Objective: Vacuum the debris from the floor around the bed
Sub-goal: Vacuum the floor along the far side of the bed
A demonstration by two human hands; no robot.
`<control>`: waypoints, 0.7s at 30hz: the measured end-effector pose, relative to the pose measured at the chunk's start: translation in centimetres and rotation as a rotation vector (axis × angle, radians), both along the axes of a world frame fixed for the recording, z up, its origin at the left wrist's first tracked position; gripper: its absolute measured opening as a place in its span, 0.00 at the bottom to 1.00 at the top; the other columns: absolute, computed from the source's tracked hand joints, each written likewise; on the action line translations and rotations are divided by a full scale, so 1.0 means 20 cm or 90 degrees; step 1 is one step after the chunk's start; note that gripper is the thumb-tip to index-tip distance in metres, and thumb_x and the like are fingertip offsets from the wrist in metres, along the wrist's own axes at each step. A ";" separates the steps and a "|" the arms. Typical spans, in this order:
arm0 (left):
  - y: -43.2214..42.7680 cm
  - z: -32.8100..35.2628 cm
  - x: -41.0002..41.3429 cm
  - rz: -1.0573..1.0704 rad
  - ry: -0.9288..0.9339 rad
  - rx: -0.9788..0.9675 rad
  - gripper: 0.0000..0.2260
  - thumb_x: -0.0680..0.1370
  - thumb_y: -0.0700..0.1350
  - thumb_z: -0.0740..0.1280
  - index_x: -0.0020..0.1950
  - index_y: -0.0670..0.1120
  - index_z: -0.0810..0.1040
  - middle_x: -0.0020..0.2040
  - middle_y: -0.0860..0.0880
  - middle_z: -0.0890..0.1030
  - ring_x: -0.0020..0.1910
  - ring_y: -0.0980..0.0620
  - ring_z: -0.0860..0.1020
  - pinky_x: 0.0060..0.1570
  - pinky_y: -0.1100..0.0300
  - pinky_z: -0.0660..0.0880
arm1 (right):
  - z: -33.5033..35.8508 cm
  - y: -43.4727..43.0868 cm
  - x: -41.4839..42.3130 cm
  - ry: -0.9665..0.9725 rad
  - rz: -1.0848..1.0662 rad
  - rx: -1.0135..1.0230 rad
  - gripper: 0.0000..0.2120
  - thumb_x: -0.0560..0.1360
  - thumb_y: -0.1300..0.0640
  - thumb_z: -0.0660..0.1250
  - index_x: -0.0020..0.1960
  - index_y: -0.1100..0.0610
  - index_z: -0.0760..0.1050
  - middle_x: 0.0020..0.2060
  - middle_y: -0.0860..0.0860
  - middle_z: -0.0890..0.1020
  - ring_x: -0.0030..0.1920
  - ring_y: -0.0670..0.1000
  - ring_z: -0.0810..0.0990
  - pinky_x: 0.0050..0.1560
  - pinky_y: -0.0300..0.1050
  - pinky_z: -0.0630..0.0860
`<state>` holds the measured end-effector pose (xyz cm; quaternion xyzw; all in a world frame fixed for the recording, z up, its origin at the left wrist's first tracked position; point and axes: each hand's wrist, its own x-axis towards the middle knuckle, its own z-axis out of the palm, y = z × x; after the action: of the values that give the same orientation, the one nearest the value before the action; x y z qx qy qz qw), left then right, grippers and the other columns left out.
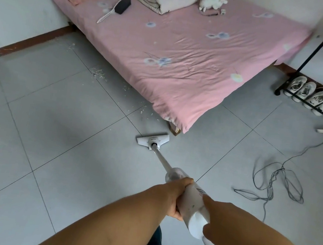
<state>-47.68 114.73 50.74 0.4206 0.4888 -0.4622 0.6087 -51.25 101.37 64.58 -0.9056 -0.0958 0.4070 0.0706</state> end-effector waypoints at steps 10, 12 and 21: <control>0.10 0.00 -0.06 0.002 -0.029 -0.019 0.28 0.71 0.60 0.74 0.63 0.44 0.76 0.55 0.44 0.83 0.52 0.44 0.83 0.43 0.46 0.82 | -0.01 0.13 -0.07 -0.025 -0.010 0.003 0.29 0.73 0.56 0.55 0.74 0.46 0.56 0.52 0.46 0.77 0.34 0.45 0.72 0.27 0.34 0.62; 0.17 -0.01 0.00 -0.003 -0.035 -0.025 0.26 0.72 0.60 0.73 0.62 0.44 0.76 0.54 0.43 0.83 0.51 0.44 0.83 0.42 0.46 0.82 | -0.03 0.20 -0.02 -0.028 -0.021 -0.001 0.29 0.73 0.56 0.55 0.74 0.46 0.56 0.53 0.47 0.77 0.34 0.45 0.73 0.28 0.34 0.63; 0.68 -0.17 0.55 -0.014 -0.026 -0.025 0.30 0.69 0.60 0.77 0.61 0.44 0.74 0.53 0.41 0.83 0.50 0.41 0.82 0.35 0.43 0.83 | -0.11 0.72 0.47 -0.025 -0.041 -0.015 0.34 0.75 0.55 0.56 0.78 0.46 0.46 0.59 0.48 0.77 0.45 0.48 0.80 0.39 0.35 0.70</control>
<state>-36.59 128.32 47.29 0.4233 0.4625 -0.4696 0.6216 -41.93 115.73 62.42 -0.9168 -0.0633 0.3879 0.0707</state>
